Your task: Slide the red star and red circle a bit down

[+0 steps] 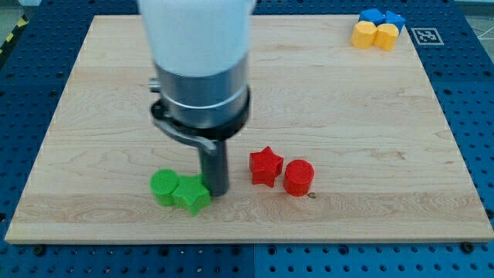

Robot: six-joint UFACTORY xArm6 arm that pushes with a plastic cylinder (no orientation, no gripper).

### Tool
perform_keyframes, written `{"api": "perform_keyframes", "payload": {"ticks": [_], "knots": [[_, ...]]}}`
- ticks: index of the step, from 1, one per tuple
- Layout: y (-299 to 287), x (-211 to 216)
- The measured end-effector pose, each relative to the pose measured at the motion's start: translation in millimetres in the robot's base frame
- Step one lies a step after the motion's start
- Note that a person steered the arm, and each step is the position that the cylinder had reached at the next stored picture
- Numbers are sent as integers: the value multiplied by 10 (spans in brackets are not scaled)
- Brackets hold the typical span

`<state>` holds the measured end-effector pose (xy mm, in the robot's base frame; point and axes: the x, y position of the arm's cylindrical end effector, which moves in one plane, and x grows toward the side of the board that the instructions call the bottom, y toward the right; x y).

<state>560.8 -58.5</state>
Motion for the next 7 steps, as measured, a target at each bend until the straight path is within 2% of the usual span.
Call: {"api": "perform_keyframes", "payload": {"ticks": [2,4,5,6,7], "knots": [[-637,-1],[-773,-1],[-609,-214],[-611,-771],[-291,-986]]}}
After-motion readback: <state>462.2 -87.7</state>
